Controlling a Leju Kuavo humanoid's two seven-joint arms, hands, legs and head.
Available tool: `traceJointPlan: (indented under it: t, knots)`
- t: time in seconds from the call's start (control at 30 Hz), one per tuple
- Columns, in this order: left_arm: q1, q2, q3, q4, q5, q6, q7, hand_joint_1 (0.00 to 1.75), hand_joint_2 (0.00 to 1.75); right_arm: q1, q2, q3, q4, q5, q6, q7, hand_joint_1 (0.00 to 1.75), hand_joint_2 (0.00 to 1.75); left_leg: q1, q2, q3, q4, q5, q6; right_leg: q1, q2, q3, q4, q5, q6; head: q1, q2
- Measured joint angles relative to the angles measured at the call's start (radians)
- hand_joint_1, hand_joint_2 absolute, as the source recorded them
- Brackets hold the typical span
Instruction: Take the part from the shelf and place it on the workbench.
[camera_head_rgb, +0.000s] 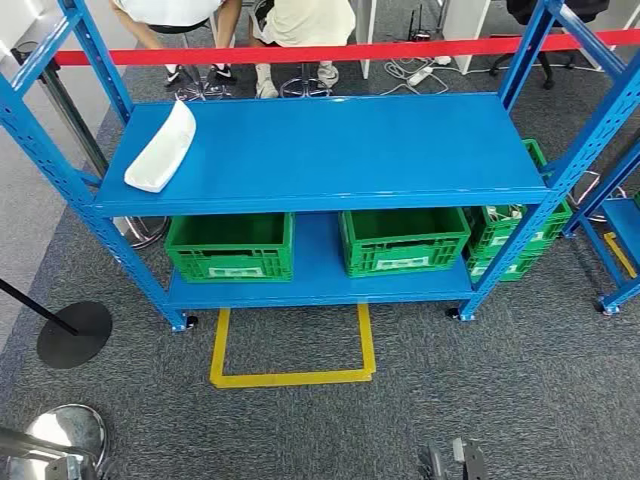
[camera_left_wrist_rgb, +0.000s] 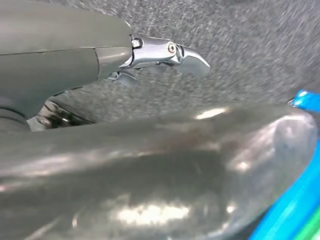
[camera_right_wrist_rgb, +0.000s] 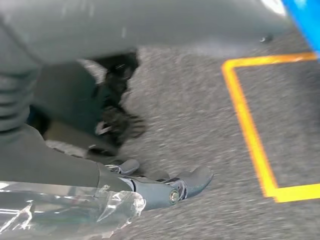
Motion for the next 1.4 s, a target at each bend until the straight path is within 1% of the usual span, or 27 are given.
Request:
traceJointPlan:
  t: [0.13, 0.23, 0.33, 0.5, 0.67, 0.83, 0.97, 1.03, 1.07, 1.1, 1.13, 1.17, 1.2, 1.23, 1.27, 1.3, 1.33, 1.37, 1.4]
  knots:
    - [-0.007, -0.009, 0.064, 0.004, -0.01, -0.02, -0.042, 0.0, 1.75, -0.015, 0.007, -0.017, 0.006, 0.008, 0.01, -0.035, 0.0, 1.75, 0.0, 0.0, 0.0, 0.0, 0.0, 0.0, 0.0, 0.0, 0.0, 0.0, 0.0, 0.0, 0.0, 0.0]
    - [-0.006, -0.023, 0.095, -0.029, -0.021, -0.039, -0.072, 0.0, 1.75, -0.019, 0.012, -0.031, 0.009, 0.018, 0.012, -0.06, 0.0, 1.75, 0.0, 0.0, 0.0, 0.0, 0.0, 0.0, 0.0, 0.0, 0.0, 0.0, 0.0, 0.0, 0.0, 0.0]
    - [0.0, -0.042, 0.114, -0.104, -0.032, -0.061, -0.108, 0.0, 1.75, -0.025, 0.017, -0.05, 0.016, 0.032, 0.012, -0.087, 0.0, 1.75, 0.0, 0.0, 0.0, 0.0, 0.0, 0.0, 0.0, 0.0, 0.0, 0.0, 0.0, 0.0, 0.0, 0.0]
    - [0.029, -0.068, 0.106, -0.264, -0.042, -0.075, -0.146, 0.0, 1.75, -0.028, 0.021, -0.079, 0.028, 0.05, 0.007, -0.11, 0.0, 1.75, 0.0, 0.0, 0.0, 0.0, 0.0, 0.0, 0.0, 0.0, 0.0, 0.0, 0.0, 0.0, 0.0, 0.0]
    - [0.075, -0.091, 0.055, -0.434, -0.059, -0.057, -0.169, 0.0, 1.75, -0.028, 0.023, -0.108, 0.039, 0.066, 0.001, -0.119, 0.0, 1.75, 0.0, 0.0, 0.0, 0.0, 0.0, 0.0, 0.0, 0.0, 0.0, 0.0, 0.0, 0.0, 0.0, 0.0]
    - [0.121, -0.102, -0.036, -0.59, -0.08, -0.009, -0.186, 0.0, 1.75, -0.027, 0.026, -0.137, 0.05, 0.083, -0.007, -0.123, 0.0, 1.75, -0.002, 0.0, 0.0, 0.001, -0.001, 0.001, -0.001, 0.0, 0.0, -0.001, 0.001, 0.002, 0.0, 0.0]
    - [0.156, -0.104, -0.123, -0.708, -0.102, 0.042, -0.197, 0.0, 1.75, -0.026, 0.03, -0.163, 0.06, 0.1, -0.014, -0.119, 0.0, 1.75, -0.007, 0.0, 0.0, 0.002, -0.004, 0.006, -0.006, -0.001, 0.001, -0.003, 0.003, 0.007, 0.0, 0.0]
    - [0.174, -0.105, -0.167, -0.765, -0.115, 0.069, -0.202, 0.0, 1.75, -0.026, 0.032, -0.176, 0.064, 0.109, -0.018, -0.114, 0.0, 1.75, -0.009, 0.0, -0.001, 0.0, -0.004, 0.012, -0.009, -0.002, 0.003, -0.006, 0.004, 0.012, -0.001, 0.0]
    - [0.183, -0.106, -0.189, -0.793, -0.123, 0.083, -0.205, 0.0, 1.75, -0.026, 0.033, -0.183, 0.066, 0.114, -0.02, -0.111, 0.0, 1.75, -0.007, -0.001, 0.002, -0.004, -0.003, 0.016, -0.01, 0.001, 0.003, -0.005, 0.002, 0.016, -0.001, 0.0]
    - [0.191, -0.106, -0.211, -0.821, -0.13, 0.097, -0.207, 0.0, 1.75, -0.026, 0.033, -0.19, 0.067, 0.119, -0.023, -0.107, 0.0, 1.75, -0.004, -0.002, 0.006, -0.009, -0.001, 0.021, -0.01, 0.009, -0.002, 0.005, -0.006, 0.019, 0.0, 0.0]
    - [0.199, -0.107, -0.234, -0.847, -0.138, 0.111, -0.209, 0.0, 1.75, -0.025, 0.034, -0.197, 0.069, 0.124, -0.026, -0.103, 0.0, 1.75, -0.001, -0.003, 0.01, -0.013, 0.0, 0.025, -0.01, 0.02, -0.014, 0.033, -0.023, 0.021, 0.001, 0.0]
    - [0.205, -0.108, -0.257, -0.872, -0.146, 0.125, -0.21, 0.0, 1.75, -0.023, 0.034, -0.204, 0.071, 0.129, -0.029, -0.099, 0.0, 1.75, 0.002, -0.005, 0.014, -0.016, 0.001, 0.027, -0.011, 0.032, -0.039, 0.083, -0.049, 0.023, 0.002, 0.0]
    - [0.211, -0.108, -0.28, -0.895, -0.155, 0.139, -0.211, 0.0, 1.75, -0.019, 0.034, -0.211, 0.074, 0.135, -0.032, -0.093, 0.0, 1.75, 0.002, -0.008, 0.016, -0.016, 0.0, 0.029, -0.011, 0.04, -0.072, 0.151, -0.08, 0.023, 0.003, 0.0]
    - [0.217, -0.108, -0.304, -0.916, -0.164, 0.152, -0.211, 0.0, 1.75, -0.015, 0.034, -0.218, 0.077, 0.141, -0.036, -0.087, 0.0, 1.75, 0.002, -0.011, 0.017, -0.016, -0.001, 0.03, -0.011, 0.044, -0.109, 0.22, -0.105, 0.023, 0.004, 0.0]
    - [0.224, -0.108, -0.327, -0.938, -0.174, 0.166, -0.212, 0.0, 1.75, -0.009, 0.034, -0.226, 0.08, 0.147, -0.04, -0.081, 0.0, 1.75, 0.002, -0.016, 0.02, -0.016, -0.003, 0.029, -0.011, 0.045, -0.138, 0.269, -0.115, 0.024, 0.003, 0.0]
    - [0.233, -0.108, -0.351, -0.96, -0.184, 0.181, -0.212, 0.0, 1.75, -0.004, 0.034, -0.234, 0.082, 0.154, -0.044, -0.075, 0.0, 1.75, 0.002, -0.02, 0.023, -0.016, -0.006, 0.028, -0.011, 0.045, -0.15, 0.284, -0.106, 0.023, 0.003, 0.0]
    - [0.241, -0.108, -0.373, -0.981, -0.194, 0.195, -0.212, 0.0, 1.75, 0.0, 0.034, -0.241, 0.084, 0.16, -0.048, -0.068, 0.0, 1.75, 0.003, -0.023, 0.029, -0.015, -0.01, 0.025, -0.011, 0.045, -0.141, 0.254, -0.077, 0.022, 0.003, 0.0]
    - [0.248, -0.108, -0.394, -1.0, -0.205, 0.209, -0.213, 0.0, 1.75, 0.003, 0.034, -0.248, 0.086, 0.167, -0.053, -0.062, 0.0, 1.75, 0.004, -0.026, 0.036, -0.015, -0.015, 0.022, -0.012, 0.045, -0.113, 0.191, -0.036, 0.021, 0.003, 0.0]
    - [0.254, -0.108, -0.414, -1.016, -0.217, 0.223, -0.214, 0.0, 1.75, 0.004, 0.034, -0.254, 0.088, 0.176, -0.058, -0.053, 0.0, 1.75, 0.003, -0.029, 0.043, -0.015, -0.021, 0.017, -0.012, 0.047, -0.08, 0.124, -0.006, 0.019, 0.004, 0.0]
